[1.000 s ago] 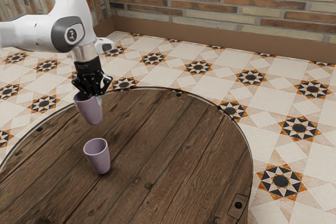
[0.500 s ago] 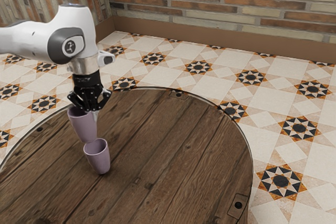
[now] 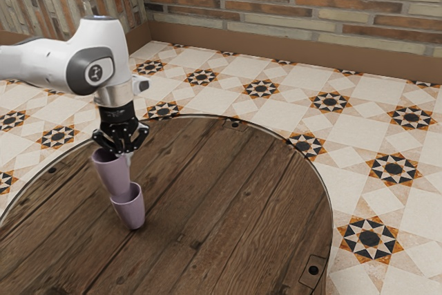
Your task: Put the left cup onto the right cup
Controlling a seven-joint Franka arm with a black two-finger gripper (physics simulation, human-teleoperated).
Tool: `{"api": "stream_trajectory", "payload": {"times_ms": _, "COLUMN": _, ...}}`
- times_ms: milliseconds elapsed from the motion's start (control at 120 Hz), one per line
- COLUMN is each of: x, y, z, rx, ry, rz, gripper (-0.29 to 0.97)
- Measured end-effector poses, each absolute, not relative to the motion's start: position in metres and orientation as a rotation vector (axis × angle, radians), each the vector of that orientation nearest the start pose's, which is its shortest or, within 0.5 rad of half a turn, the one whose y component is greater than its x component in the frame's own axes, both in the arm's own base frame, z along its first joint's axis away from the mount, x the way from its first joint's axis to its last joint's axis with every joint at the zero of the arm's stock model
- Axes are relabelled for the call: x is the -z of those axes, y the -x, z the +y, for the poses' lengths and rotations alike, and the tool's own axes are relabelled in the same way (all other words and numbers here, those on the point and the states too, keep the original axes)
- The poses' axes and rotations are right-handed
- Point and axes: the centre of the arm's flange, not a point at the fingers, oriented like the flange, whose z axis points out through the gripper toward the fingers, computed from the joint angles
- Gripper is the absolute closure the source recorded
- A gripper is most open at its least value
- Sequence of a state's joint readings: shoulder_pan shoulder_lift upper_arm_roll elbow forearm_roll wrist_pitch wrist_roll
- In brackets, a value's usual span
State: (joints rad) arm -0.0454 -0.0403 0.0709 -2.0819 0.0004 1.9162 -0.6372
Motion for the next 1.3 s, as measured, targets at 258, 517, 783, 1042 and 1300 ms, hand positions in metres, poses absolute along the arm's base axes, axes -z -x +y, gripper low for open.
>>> {"api": "stream_trajectory", "payload": {"times_ms": 258, "x": -0.434, "y": -0.525, "z": 0.006, "rx": -0.157, "ry": 2.923, "rz": -1.047, "gripper": 0.78}}
{"api": "stream_trajectory", "payload": {"times_ms": 517, "x": -0.422, "y": -0.521, "z": 0.007, "rx": -0.183, "ry": 2.908, "rz": -1.099, "gripper": 0.78}}
{"api": "stream_trajectory", "payload": {"times_ms": 783, "x": -0.413, "y": -0.518, "z": 0.008, "rx": -0.183, "ry": 2.898, "rz": -1.133, "gripper": 0.79}}
{"api": "stream_trajectory", "payload": {"times_ms": 1042, "x": -0.408, "y": -0.519, "z": 0.007, "rx": -0.17, "ry": 2.897, "rz": -1.146, "gripper": 0.74}}
{"api": "stream_trajectory", "payload": {"times_ms": 1300, "x": -0.41, "y": -0.519, "z": 0.008, "rx": -0.159, "ry": 2.9, "rz": -1.151, "gripper": 0.24}}
